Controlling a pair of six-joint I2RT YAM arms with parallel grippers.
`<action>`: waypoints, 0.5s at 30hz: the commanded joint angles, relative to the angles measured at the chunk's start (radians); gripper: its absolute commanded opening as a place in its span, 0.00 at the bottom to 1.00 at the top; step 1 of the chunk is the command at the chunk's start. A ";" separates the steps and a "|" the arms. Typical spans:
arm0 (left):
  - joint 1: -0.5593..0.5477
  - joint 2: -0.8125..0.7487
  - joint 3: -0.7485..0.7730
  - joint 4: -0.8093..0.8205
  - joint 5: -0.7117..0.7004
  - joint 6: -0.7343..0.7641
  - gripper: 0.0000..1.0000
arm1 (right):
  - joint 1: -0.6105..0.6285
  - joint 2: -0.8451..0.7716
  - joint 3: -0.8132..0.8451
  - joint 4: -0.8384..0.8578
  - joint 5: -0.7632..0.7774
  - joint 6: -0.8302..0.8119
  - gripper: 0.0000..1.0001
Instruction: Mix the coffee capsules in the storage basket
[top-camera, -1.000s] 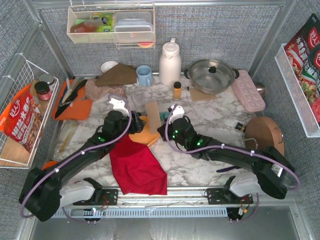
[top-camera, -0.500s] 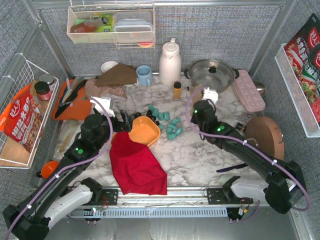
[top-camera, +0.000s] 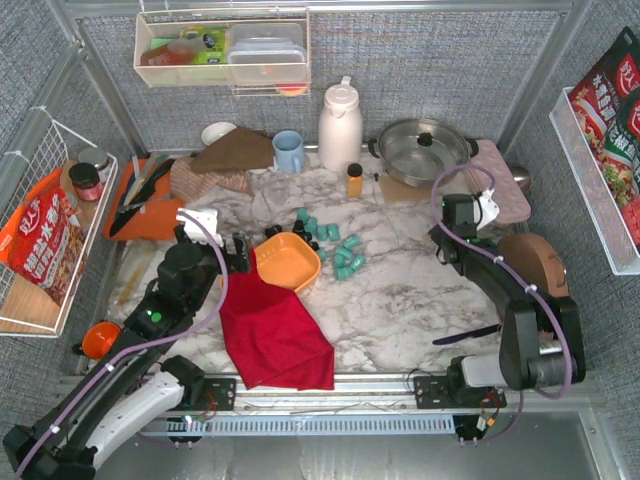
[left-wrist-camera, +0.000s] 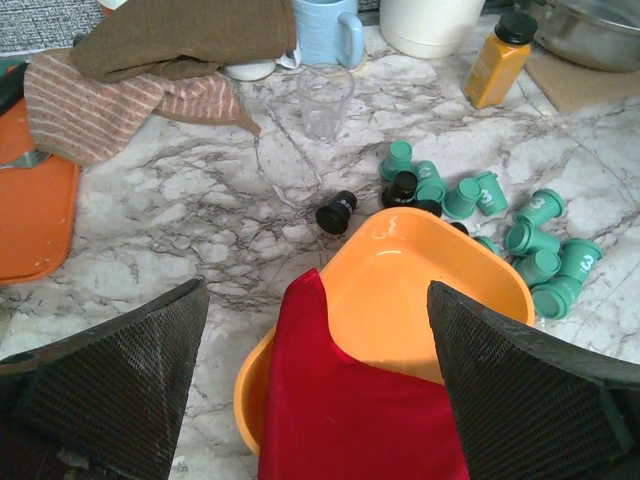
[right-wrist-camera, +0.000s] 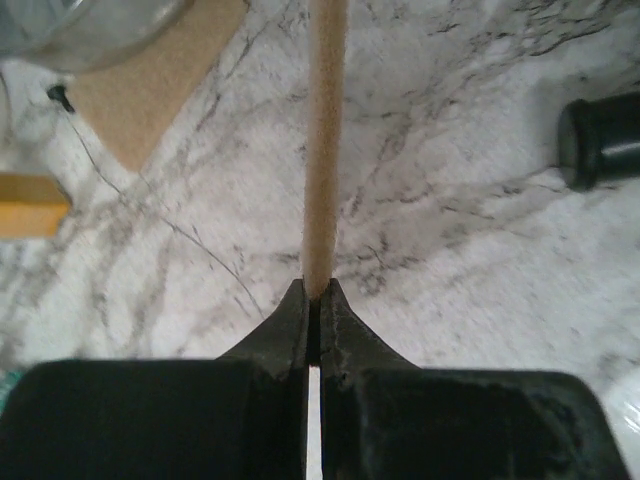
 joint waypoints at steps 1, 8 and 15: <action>-0.001 -0.019 -0.017 0.030 -0.037 0.034 0.99 | -0.077 0.093 -0.012 0.244 -0.175 0.168 0.00; 0.000 -0.040 -0.033 0.040 -0.067 0.059 0.99 | -0.132 0.290 -0.025 0.538 -0.253 0.373 0.00; 0.001 -0.020 -0.035 0.038 -0.067 0.071 0.99 | -0.141 0.426 -0.067 0.715 -0.209 0.515 0.00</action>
